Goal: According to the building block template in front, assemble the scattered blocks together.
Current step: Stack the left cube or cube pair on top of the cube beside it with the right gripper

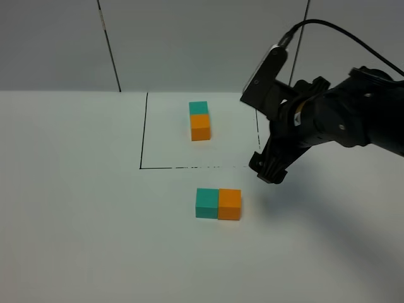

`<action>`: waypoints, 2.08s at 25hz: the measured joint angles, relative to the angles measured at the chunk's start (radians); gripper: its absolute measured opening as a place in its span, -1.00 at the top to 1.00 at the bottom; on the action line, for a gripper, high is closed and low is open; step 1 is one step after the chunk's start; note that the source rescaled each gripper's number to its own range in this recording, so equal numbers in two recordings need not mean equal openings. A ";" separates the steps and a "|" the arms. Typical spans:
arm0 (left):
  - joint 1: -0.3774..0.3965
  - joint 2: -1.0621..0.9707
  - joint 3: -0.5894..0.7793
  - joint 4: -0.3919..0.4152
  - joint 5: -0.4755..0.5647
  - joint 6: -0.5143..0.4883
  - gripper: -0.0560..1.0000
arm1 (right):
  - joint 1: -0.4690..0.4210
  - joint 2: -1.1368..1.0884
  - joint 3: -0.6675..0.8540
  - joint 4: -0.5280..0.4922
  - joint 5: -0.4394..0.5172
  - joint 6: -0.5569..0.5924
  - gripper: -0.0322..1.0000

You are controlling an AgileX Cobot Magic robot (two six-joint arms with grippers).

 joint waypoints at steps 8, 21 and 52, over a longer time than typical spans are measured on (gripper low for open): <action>0.000 0.000 0.000 0.000 0.000 0.000 -0.06 | 0.081 0.140 -0.158 0.057 0.183 -0.246 -0.89; 0.000 0.000 0.000 0.000 0.000 0.000 -0.06 | 0.097 0.380 -0.422 0.247 0.429 -0.284 -0.89; 0.000 0.000 0.000 0.000 0.000 0.000 -0.06 | 0.127 0.575 -0.490 0.207 0.425 -0.277 0.35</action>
